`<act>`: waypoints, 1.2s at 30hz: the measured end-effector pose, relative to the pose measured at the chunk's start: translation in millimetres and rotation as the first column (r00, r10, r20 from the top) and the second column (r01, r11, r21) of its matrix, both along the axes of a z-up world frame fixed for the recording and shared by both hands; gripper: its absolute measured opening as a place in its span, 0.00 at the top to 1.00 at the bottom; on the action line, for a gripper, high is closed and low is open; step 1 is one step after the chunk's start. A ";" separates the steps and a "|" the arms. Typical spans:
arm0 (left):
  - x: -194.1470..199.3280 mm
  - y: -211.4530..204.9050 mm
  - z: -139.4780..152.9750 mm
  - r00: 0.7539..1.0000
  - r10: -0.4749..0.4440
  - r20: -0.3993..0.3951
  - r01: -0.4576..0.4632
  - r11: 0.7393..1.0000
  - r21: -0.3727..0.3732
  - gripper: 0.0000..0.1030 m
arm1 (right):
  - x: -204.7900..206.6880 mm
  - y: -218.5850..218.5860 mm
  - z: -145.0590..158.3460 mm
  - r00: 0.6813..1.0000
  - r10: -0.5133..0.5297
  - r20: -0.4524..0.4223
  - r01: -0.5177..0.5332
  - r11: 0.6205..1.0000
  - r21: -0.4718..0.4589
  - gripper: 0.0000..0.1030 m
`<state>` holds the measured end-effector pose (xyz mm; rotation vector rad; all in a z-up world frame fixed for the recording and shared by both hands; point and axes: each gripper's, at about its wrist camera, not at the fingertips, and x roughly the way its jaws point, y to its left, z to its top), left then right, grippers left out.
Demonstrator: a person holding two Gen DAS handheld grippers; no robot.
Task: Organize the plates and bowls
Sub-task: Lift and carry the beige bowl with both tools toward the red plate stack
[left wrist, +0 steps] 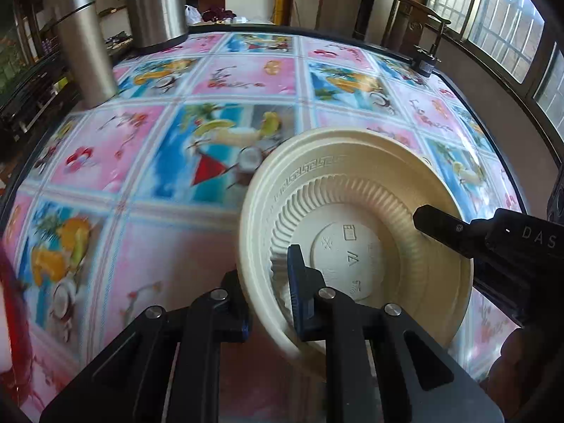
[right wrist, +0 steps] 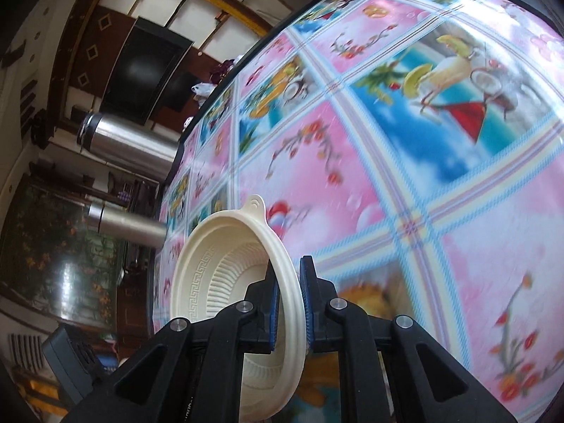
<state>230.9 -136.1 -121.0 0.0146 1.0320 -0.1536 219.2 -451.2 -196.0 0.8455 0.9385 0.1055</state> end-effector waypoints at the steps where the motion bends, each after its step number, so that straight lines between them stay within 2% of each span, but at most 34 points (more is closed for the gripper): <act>1: -6.9 6.7 -0.1 1.000 0.005 -0.002 -0.005 1.000 0.003 0.86 | -3.9 5.8 -0.3 1.000 0.010 0.002 -0.010 1.000 -0.004 0.88; 8: -39.8 30.0 0.5 1.000 0.010 -0.002 -0.010 1.000 0.013 0.86 | -42.0 38.2 1.5 0.998 0.048 0.038 -0.045 0.996 -0.073 0.90; 19: -73.4 46.5 0.6 1.000 -0.006 0.006 0.005 1.000 0.027 0.86 | -85.0 58.5 -3.1 0.996 0.062 0.063 -0.054 0.992 -0.112 0.91; 36: -89.2 60.8 -2.2 1.000 -0.015 0.014 0.014 1.000 0.024 0.85 | -103.9 73.3 -1.3 0.992 0.075 0.098 -0.058 0.984 -0.166 0.91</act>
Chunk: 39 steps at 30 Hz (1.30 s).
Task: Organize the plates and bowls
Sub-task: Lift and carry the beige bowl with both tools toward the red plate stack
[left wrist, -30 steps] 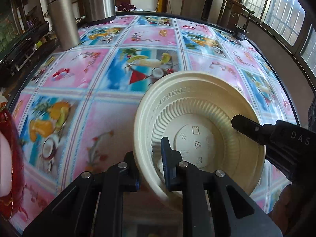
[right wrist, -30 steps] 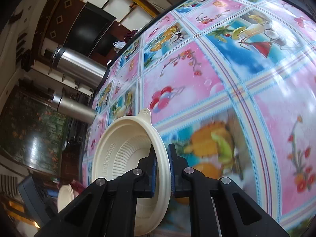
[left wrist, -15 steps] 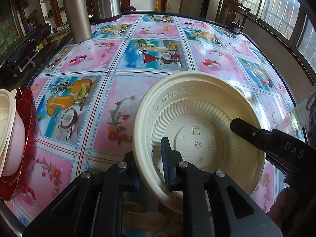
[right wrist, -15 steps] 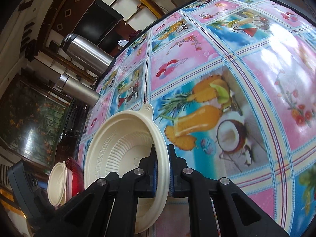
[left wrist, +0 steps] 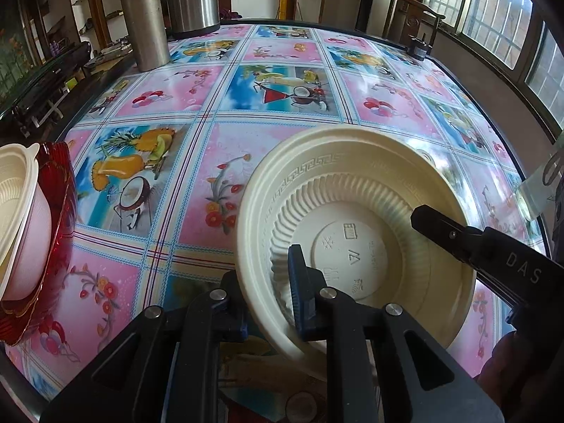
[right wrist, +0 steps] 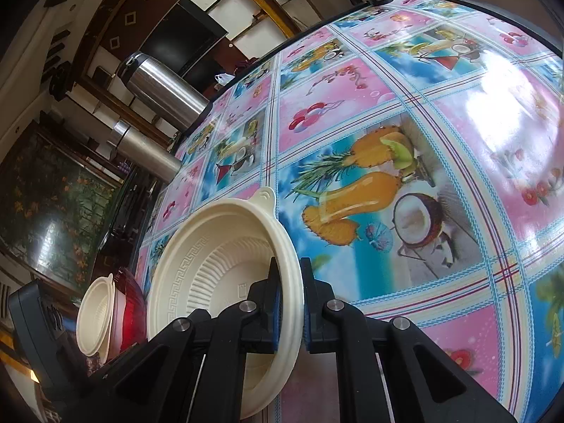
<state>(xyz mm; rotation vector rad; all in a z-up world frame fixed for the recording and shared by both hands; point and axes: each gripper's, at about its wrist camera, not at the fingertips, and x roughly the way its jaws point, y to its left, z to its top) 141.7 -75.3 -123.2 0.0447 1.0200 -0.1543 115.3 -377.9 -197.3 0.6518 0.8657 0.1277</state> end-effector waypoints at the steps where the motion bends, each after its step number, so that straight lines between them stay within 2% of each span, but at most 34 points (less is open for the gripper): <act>1: -0.9 1.0 -0.1 1.000 0.000 0.000 0.000 1.000 0.000 0.85 | -0.8 0.9 0.2 1.000 0.002 0.002 -0.002 1.000 -0.003 0.91; 20: -22.3 33.9 -1.4 1.000 0.018 0.003 -0.018 1.000 -0.008 0.84 | -16.7 34.2 4.3 0.996 0.065 0.058 -0.060 0.995 -0.080 0.91; 28: -30.5 52.6 -1.1 0.999 0.032 0.006 -0.031 0.999 -0.010 0.83 | -23.4 58.8 8.0 0.988 0.132 0.084 -0.118 0.980 -0.159 0.90; 39: -35.2 65.0 -1.0 0.999 0.035 0.005 -0.035 0.999 -0.010 0.83 | -29.9 72.1 5.8 0.979 0.181 0.088 -0.168 0.976 -0.137 0.89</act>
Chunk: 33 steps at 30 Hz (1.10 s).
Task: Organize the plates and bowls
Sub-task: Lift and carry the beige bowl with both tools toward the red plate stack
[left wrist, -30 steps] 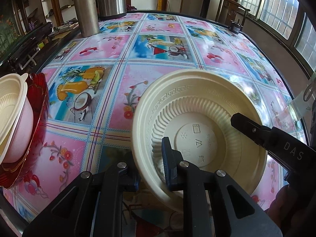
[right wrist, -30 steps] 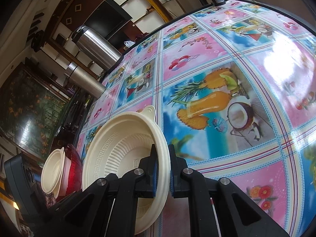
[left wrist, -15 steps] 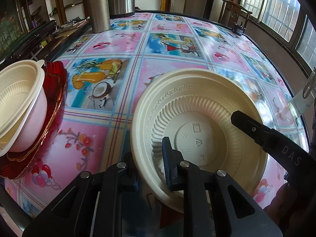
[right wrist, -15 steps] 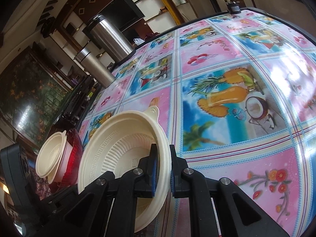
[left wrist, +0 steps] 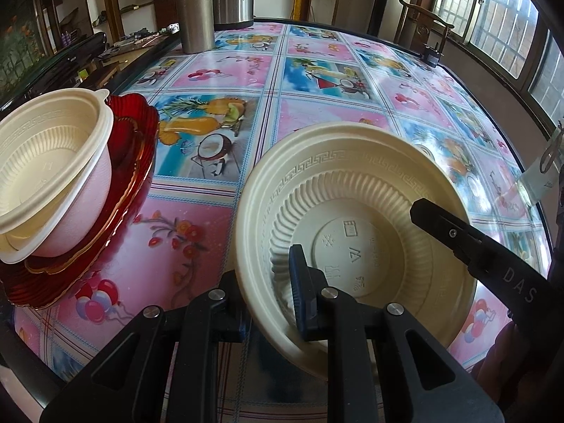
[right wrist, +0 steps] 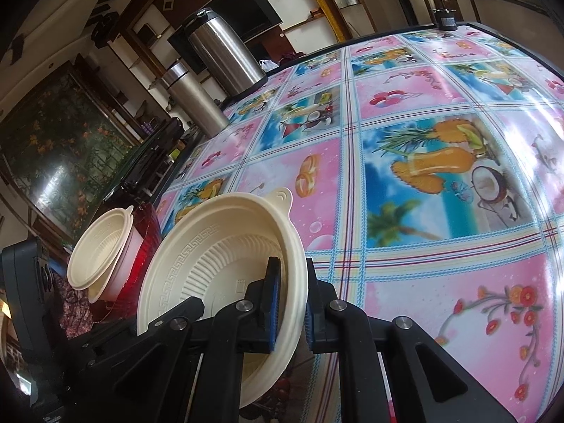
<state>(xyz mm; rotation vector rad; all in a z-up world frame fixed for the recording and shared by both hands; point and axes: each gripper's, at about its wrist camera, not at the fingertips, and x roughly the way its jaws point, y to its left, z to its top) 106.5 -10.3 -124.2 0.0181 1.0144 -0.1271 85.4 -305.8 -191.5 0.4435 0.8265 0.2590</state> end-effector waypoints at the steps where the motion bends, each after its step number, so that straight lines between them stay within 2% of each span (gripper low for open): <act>1: -1.4 2.6 -0.3 1.000 0.000 0.000 0.000 1.000 -0.001 0.83 | -0.5 0.9 -0.1 1.000 0.003 0.000 -0.003 1.000 0.001 0.89; 18: -15.1 26.7 -1.1 1.000 0.004 0.004 -0.004 1.000 -0.004 0.83 | -12.8 16.5 -2.7 0.999 0.038 0.003 -0.038 0.999 0.027 0.88; 33: -25.8 42.2 0.6 1.000 0.008 0.004 -0.008 1.000 -0.012 0.83 | -20.3 34.9 0.2 0.998 0.066 0.020 -0.066 0.998 -0.018 0.88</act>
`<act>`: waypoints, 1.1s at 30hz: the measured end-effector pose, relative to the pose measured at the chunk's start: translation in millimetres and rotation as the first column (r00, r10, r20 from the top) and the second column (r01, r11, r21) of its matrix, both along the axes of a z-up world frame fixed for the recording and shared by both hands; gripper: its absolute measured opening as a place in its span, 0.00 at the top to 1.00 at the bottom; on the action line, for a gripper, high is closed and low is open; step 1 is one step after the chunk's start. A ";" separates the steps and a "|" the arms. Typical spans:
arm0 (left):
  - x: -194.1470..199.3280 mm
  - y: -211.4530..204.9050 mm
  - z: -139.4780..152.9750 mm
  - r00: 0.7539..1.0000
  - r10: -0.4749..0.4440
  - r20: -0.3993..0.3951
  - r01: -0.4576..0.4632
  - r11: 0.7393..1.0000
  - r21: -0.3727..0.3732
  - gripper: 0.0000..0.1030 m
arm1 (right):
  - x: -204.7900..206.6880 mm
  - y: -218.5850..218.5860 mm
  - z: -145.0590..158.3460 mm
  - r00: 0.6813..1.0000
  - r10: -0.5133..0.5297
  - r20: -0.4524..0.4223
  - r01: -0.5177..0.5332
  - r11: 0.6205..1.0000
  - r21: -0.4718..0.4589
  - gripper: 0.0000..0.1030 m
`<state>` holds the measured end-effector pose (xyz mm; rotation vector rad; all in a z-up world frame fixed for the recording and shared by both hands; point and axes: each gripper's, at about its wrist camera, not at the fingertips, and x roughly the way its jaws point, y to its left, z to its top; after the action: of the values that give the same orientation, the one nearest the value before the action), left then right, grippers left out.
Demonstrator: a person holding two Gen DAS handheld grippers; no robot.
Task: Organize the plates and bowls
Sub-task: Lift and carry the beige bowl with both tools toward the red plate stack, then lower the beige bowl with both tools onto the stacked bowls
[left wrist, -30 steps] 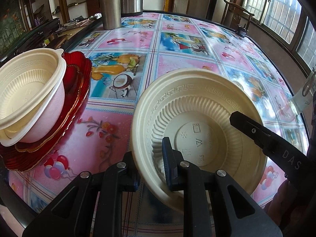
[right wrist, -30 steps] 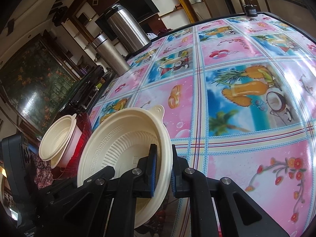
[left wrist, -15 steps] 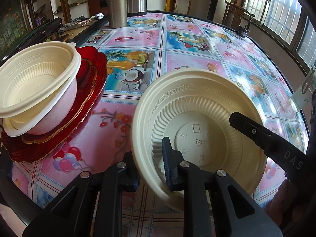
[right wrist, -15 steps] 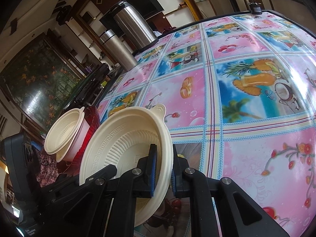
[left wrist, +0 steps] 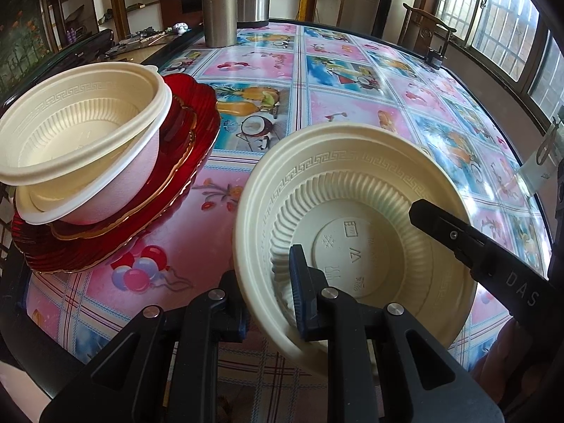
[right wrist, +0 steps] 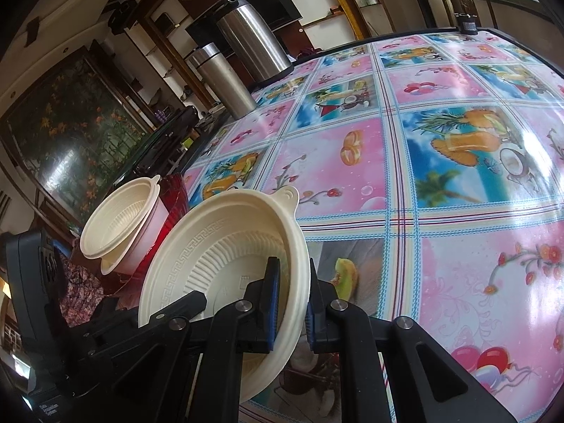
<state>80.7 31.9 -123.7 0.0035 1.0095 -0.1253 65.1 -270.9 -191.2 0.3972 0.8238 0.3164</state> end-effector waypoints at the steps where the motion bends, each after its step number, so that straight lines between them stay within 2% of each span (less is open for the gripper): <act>1: -0.2 1.2 0.2 1.000 -0.001 -0.001 0.001 1.000 -0.004 0.83 | -0.8 0.9 0.6 1.000 0.000 0.004 0.000 1.000 -0.004 0.88; 8: -1.6 7.4 2.4 1.000 -0.003 -0.005 0.003 1.000 -0.023 0.83 | -4.4 7.6 6.0 1.000 -0.005 0.028 0.005 1.000 -0.021 0.88; 25: -8.1 31.9 32.6 0.997 0.007 0.074 -0.005 0.999 -0.039 0.83 | -14.1 34.4 38.4 0.993 0.021 0.114 -0.016 0.999 -0.042 0.87; 33: -11.0 43.7 36.5 0.996 0.015 0.088 -0.010 0.999 -0.053 0.83 | -14.8 45.5 45.6 0.992 0.033 0.123 -0.026 0.998 -0.052 0.87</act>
<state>69.7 75.7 -87.2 -0.0446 0.9179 -0.1388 50.3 -225.4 -145.6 0.3154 0.7156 0.3436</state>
